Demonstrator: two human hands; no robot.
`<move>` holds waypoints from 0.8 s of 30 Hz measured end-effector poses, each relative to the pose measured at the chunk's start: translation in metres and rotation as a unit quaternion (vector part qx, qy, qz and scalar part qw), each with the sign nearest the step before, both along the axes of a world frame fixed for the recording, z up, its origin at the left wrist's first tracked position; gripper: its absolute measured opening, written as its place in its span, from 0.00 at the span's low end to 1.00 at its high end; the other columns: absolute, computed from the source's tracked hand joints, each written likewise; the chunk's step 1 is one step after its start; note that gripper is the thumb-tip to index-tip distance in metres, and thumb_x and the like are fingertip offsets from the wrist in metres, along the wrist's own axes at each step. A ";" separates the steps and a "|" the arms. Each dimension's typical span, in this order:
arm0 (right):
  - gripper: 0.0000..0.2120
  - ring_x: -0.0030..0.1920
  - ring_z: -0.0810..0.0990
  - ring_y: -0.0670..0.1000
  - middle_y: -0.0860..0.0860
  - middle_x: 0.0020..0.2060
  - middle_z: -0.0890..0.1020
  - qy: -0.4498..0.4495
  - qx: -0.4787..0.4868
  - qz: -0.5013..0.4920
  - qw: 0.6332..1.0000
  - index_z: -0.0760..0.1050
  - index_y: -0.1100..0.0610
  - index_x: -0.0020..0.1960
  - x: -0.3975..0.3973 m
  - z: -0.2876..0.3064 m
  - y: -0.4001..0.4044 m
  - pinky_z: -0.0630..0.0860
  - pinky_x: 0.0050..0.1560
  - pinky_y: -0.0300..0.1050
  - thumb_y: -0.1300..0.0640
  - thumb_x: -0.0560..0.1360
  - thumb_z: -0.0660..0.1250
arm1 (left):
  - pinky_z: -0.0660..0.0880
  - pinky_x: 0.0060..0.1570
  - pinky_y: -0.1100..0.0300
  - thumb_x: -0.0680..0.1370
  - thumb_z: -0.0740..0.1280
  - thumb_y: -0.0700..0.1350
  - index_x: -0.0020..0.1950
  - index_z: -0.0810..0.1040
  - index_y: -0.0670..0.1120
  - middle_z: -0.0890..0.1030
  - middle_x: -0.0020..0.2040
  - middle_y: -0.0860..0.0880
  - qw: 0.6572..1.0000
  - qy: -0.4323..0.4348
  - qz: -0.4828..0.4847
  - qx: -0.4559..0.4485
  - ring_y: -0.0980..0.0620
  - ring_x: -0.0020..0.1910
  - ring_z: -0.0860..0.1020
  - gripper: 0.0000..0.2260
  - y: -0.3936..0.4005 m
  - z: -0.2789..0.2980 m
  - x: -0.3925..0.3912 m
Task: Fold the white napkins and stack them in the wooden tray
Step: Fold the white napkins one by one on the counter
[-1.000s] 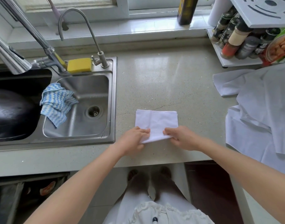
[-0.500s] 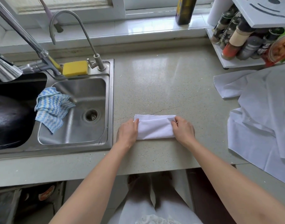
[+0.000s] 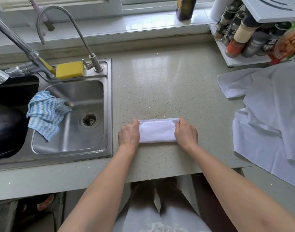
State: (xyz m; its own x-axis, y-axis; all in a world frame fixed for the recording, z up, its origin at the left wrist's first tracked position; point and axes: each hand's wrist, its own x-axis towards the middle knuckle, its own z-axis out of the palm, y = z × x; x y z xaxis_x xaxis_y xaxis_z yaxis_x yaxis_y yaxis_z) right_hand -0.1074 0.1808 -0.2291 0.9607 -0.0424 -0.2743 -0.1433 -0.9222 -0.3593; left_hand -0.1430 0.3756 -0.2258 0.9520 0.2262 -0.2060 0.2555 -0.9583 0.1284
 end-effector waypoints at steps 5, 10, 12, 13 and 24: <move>0.10 0.40 0.75 0.59 0.60 0.45 0.81 -0.014 -0.064 0.004 0.998 0.71 0.60 0.55 0.001 0.000 0.007 0.65 0.38 0.46 0.60 0.81 0.51 | 0.68 0.31 0.55 0.81 0.54 0.35 0.58 0.70 0.42 0.81 0.43 0.41 0.999 0.032 0.011 0.025 0.45 0.35 0.73 0.10 -0.003 -0.002 0.005; 0.12 0.44 0.79 0.59 0.58 0.46 0.82 -0.004 -0.113 0.016 0.993 0.70 0.60 0.57 0.005 0.002 0.011 0.66 0.38 0.46 0.65 0.79 0.51 | 0.69 0.33 0.54 0.79 0.53 0.32 0.57 0.70 0.42 0.81 0.47 0.40 0.998 0.061 0.023 0.024 0.40 0.44 0.80 0.12 -0.006 0.000 0.011; 0.13 0.40 0.77 0.57 0.57 0.45 0.81 0.000 -0.138 0.021 0.990 0.70 0.60 0.57 0.007 0.003 0.015 0.66 0.37 0.45 0.67 0.77 0.51 | 0.69 0.35 0.54 0.79 0.53 0.32 0.57 0.71 0.42 0.82 0.49 0.40 0.996 0.072 0.028 0.033 0.40 0.46 0.81 0.11 -0.007 0.001 0.013; 0.13 0.38 0.75 0.56 0.56 0.44 0.81 0.004 -0.150 0.024 0.988 0.70 0.60 0.57 0.009 0.004 0.017 0.66 0.36 0.45 0.67 0.77 0.51 | 0.69 0.35 0.54 0.79 0.54 0.32 0.57 0.71 0.42 0.82 0.49 0.40 0.996 0.076 0.028 0.037 0.40 0.47 0.81 0.11 -0.007 0.001 0.014; 0.10 0.32 0.74 0.49 0.49 0.36 0.79 -0.004 -0.265 0.163 0.950 0.65 0.57 0.54 0.010 0.002 0.017 0.55 0.27 0.37 0.68 0.77 0.52 | 0.61 0.26 0.63 0.80 0.53 0.38 0.55 0.70 0.45 0.82 0.43 0.49 0.991 0.061 -0.004 0.115 0.50 0.39 0.81 0.08 -0.009 0.000 0.012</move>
